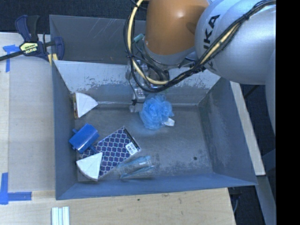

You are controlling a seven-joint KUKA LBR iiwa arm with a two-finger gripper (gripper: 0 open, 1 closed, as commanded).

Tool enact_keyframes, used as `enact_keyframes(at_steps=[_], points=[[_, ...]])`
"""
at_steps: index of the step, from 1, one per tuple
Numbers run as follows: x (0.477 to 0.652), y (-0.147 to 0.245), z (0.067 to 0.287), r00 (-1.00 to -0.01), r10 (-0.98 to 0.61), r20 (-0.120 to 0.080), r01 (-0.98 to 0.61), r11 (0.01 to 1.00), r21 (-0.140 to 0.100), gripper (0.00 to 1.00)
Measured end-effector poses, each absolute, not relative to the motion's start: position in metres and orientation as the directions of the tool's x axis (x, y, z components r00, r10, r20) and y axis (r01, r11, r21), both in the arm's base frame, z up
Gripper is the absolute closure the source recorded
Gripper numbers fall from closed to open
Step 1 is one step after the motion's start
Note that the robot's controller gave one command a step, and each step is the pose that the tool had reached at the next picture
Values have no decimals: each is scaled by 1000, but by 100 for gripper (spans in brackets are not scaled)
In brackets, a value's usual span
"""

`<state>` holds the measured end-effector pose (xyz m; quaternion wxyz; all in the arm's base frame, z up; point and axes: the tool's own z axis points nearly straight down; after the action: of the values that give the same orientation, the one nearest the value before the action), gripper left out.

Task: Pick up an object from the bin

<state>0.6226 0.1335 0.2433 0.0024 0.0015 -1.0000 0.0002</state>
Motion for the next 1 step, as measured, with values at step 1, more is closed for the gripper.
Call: enact_keyframes(at_steps=[1], points=[[624, 133, 249, -1000, 0, -4, 0, 1000, 1, 0]])
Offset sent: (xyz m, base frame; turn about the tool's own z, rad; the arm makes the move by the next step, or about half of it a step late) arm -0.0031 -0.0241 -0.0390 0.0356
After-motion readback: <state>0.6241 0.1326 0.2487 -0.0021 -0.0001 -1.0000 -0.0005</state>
